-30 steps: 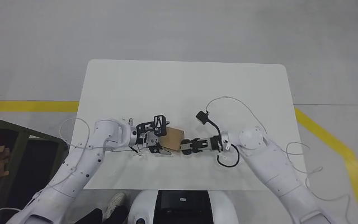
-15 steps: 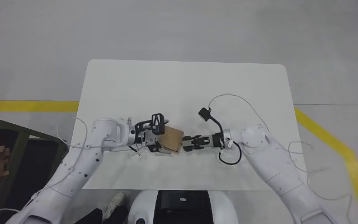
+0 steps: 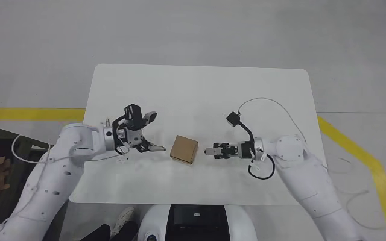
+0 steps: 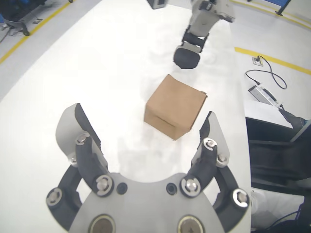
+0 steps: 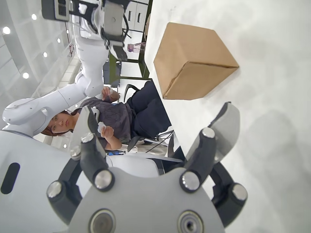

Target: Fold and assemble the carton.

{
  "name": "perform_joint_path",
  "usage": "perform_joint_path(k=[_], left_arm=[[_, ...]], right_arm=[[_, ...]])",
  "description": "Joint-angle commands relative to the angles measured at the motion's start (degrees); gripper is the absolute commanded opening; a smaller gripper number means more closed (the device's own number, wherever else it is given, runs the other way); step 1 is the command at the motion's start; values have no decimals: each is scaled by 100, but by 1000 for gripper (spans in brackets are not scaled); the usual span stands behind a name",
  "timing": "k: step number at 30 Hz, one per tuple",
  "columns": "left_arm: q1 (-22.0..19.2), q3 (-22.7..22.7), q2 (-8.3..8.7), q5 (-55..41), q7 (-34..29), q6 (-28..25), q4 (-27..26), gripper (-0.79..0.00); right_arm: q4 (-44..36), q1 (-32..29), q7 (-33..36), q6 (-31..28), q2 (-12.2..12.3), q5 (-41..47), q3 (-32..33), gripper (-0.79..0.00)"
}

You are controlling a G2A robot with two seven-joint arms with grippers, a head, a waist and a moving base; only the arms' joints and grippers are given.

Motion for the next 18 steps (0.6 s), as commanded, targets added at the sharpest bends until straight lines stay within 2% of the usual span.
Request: perform_joint_path(k=[1, 9, 18], left_arm=[[-55, -172, 22, 58, -68, 118, 12, 0], [-547, -453, 20, -103, 38, 387, 543, 0], [-1228, -438, -40, -300, 197, 534, 1376, 0]], right_arm=[[-169, -90, 49, -76, 33, -35, 77, 0], [-1031, -483, 291, -202, 142, -206, 206, 0], [-1567, -585, 458, -154, 138, -178, -182, 0]])
